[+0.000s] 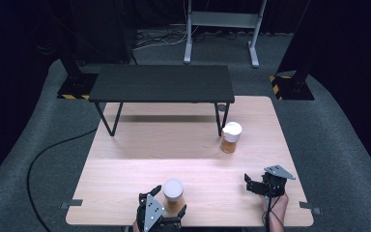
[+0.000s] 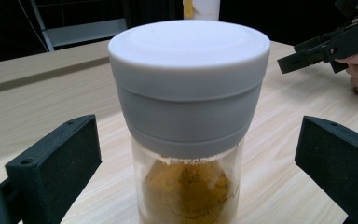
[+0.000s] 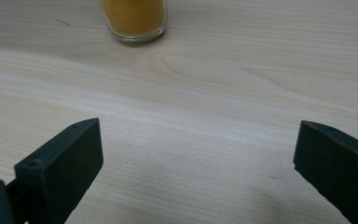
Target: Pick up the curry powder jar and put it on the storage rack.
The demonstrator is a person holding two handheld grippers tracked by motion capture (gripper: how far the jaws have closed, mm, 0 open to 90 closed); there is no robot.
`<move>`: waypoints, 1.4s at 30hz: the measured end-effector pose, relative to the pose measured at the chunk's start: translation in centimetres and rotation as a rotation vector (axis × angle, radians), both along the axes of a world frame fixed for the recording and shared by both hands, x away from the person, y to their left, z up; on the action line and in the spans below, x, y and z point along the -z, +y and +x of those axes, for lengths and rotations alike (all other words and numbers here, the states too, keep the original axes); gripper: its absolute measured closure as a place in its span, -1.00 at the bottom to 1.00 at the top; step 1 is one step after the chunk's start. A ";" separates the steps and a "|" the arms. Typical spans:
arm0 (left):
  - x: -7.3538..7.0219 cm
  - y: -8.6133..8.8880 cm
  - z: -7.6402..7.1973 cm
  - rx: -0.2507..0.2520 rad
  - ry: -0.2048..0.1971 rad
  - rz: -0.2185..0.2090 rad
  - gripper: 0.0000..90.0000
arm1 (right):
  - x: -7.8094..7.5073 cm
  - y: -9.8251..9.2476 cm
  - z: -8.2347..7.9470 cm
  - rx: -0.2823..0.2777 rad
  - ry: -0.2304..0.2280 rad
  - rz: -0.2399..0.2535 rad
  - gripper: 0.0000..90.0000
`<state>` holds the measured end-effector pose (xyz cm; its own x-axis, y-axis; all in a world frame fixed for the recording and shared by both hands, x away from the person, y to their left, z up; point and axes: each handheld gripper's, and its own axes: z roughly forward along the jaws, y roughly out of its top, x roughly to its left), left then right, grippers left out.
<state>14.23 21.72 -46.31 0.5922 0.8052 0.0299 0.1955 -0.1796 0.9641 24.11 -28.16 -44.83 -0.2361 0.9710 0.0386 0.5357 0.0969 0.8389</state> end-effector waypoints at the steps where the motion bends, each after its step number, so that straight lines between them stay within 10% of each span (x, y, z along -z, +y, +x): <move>1: 0.0 0.0 0.1 0.002 -0.003 0.001 -1.00 | 0.0 0.0 -0.1 0.003 -0.002 0.002 -0.99; 32: 0.6 -0.1 1.5 0.017 -0.079 -0.055 -0.99 | 0.3 -0.2 -0.5 0.021 -0.026 0.024 -0.99; 42: 1.2 -0.2 1.6 0.029 -0.083 -0.061 -0.47 | 0.3 -0.2 -0.6 0.023 -0.027 0.025 -0.98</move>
